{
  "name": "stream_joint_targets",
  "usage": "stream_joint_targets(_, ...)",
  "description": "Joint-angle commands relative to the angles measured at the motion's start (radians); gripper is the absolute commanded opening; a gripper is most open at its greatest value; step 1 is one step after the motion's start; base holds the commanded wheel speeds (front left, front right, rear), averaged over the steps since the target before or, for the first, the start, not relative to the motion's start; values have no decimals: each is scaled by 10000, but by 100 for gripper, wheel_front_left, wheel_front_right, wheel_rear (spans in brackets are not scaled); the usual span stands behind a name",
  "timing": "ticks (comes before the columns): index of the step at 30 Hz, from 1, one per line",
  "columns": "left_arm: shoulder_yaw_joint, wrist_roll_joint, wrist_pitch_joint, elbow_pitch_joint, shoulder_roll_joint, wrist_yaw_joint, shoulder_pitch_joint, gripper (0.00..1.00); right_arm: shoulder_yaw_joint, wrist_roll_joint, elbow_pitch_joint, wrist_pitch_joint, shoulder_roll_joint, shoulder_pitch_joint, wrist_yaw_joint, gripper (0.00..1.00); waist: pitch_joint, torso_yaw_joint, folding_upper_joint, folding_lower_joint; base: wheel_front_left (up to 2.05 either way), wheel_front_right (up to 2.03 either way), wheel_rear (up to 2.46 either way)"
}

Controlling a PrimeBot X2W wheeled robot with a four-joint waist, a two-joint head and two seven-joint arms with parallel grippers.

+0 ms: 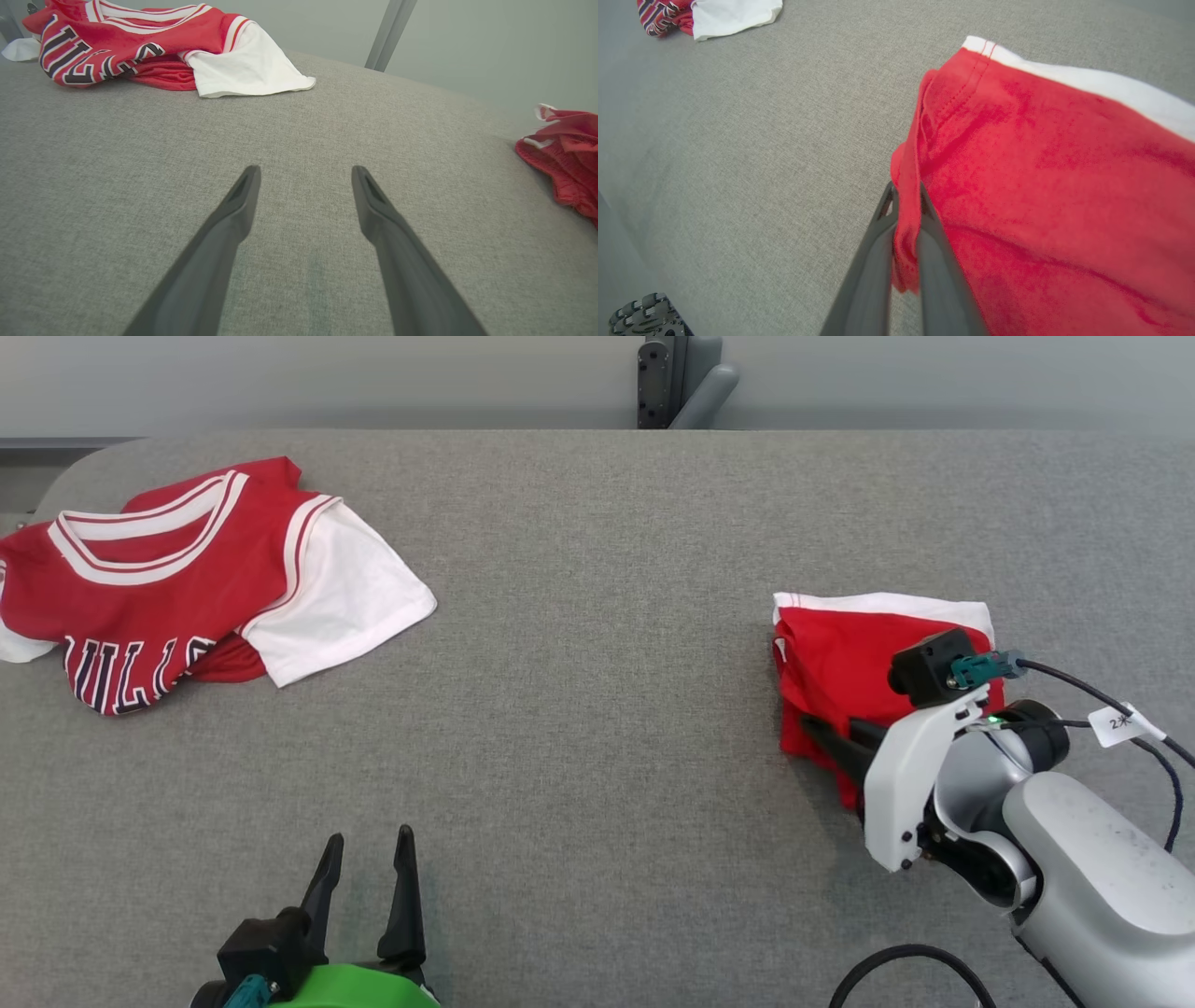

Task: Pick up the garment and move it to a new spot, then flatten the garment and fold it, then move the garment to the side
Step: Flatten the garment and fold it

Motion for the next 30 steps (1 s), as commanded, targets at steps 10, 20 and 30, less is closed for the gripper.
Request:
stream_joint_targets(10,388,96,0,65,-116,-22,485,100,-1670,-230,-1078,-1838,205,1322,-3,100,-795,-336,114,0,0,0,0)
stream_joint_targets(20,642,437,0,-396,-166,-126,1019,100,-6238,-4211,-1140,-5476,1590,4177,-3,100,-1143,-599,114,0,0,0,0)
stream_joint_targets(30,870,929,0,-804,-214,-354,1342,100,-8625,-6400,-676,-6186,3445,5997,-8,100,-1488,-488,114,0,0,0,0)
